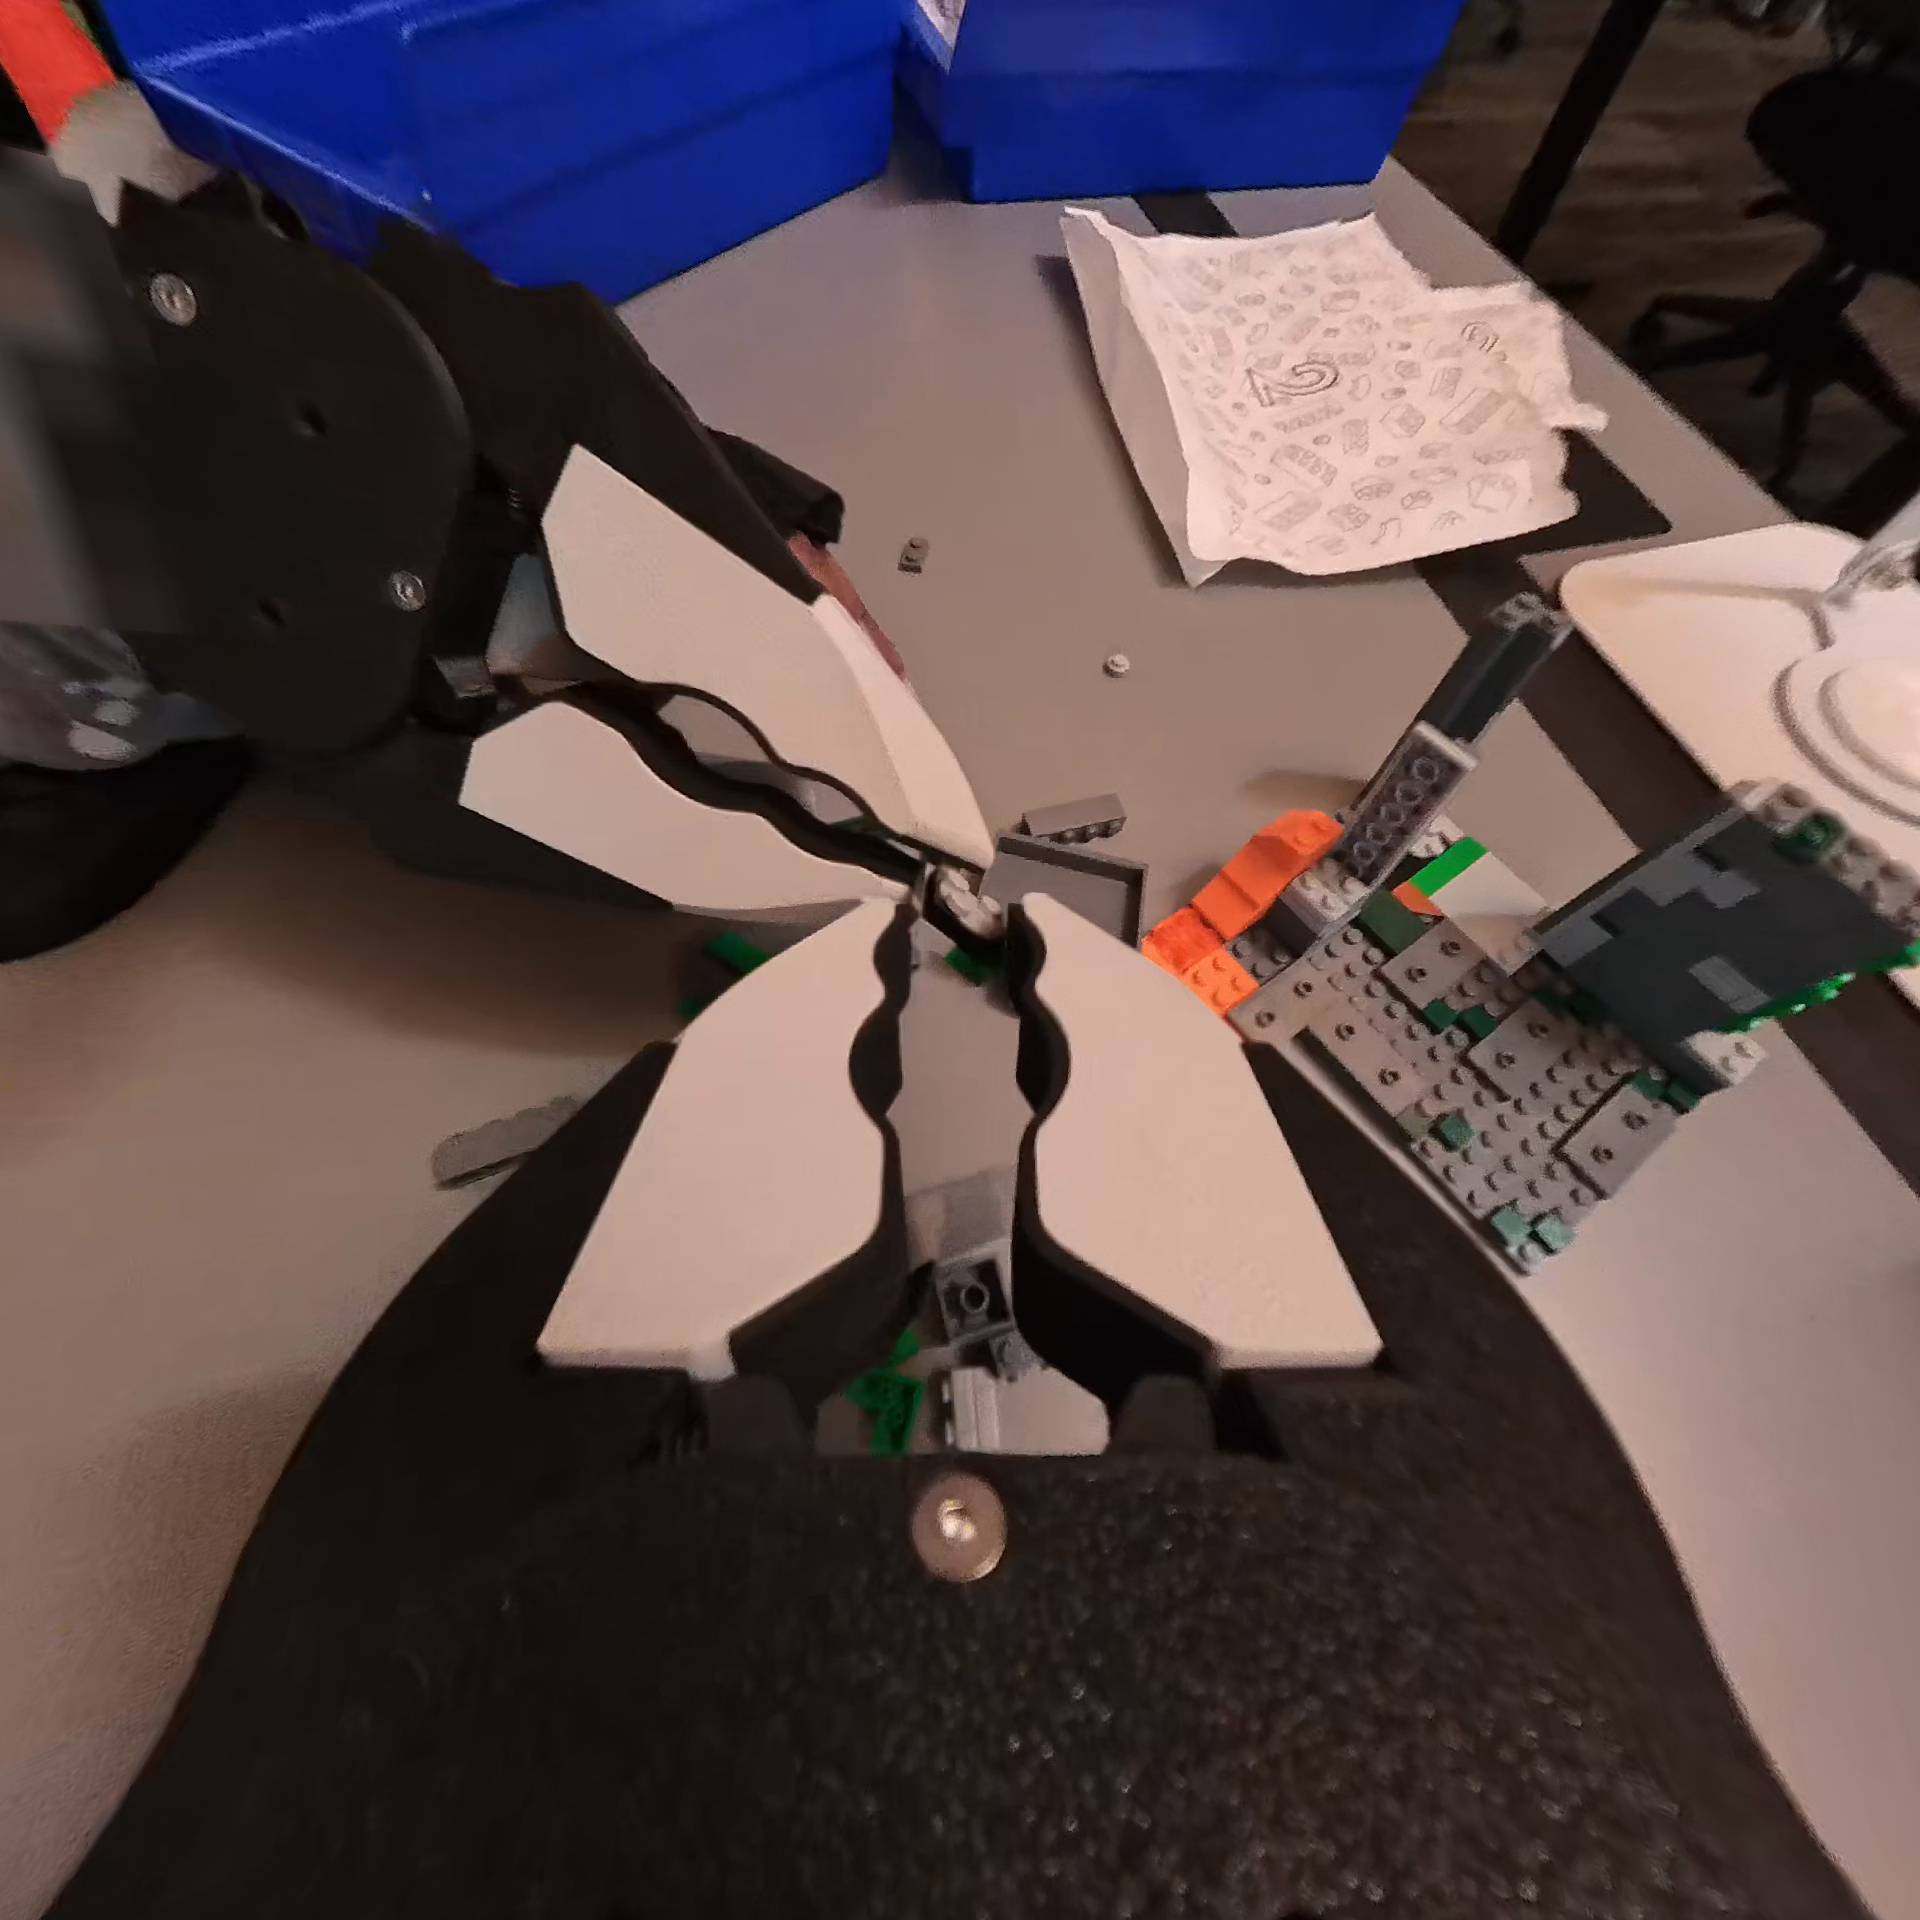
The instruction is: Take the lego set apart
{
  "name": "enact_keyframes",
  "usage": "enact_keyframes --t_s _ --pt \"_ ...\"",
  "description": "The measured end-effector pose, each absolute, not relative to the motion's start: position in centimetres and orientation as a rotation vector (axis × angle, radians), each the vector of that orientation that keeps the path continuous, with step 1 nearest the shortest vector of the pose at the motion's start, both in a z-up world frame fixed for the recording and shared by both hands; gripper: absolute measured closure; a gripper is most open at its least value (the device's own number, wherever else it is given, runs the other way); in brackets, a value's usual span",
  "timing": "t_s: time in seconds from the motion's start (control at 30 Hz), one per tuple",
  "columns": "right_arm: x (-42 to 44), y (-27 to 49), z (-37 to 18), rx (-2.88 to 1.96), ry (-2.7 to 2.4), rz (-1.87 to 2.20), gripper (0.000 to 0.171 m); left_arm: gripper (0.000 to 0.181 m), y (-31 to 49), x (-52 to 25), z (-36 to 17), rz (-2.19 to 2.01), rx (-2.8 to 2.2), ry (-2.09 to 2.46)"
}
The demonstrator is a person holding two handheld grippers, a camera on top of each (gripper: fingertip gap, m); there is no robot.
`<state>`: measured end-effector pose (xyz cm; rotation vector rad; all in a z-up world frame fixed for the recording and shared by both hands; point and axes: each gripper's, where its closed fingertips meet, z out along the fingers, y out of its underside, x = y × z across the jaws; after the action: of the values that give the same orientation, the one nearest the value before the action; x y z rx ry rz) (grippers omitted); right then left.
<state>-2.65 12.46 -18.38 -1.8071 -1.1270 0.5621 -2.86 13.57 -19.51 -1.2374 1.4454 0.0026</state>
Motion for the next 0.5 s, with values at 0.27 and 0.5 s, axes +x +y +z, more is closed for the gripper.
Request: enact_keyframes --t_s 0.27,0.5 --pt "-2.1 13.2 -18.3 -1.630 -1.234 0.258 0.155 0.135 12.8 -2.9 -20.3 -0.634 -1.557 1.310" --pt "-2.3 13.1 -15.7 -1.426 -1.214 0.140 0.155 0.144 14.0 -4.0 -16.3 -1.406 -1.711 0.770"
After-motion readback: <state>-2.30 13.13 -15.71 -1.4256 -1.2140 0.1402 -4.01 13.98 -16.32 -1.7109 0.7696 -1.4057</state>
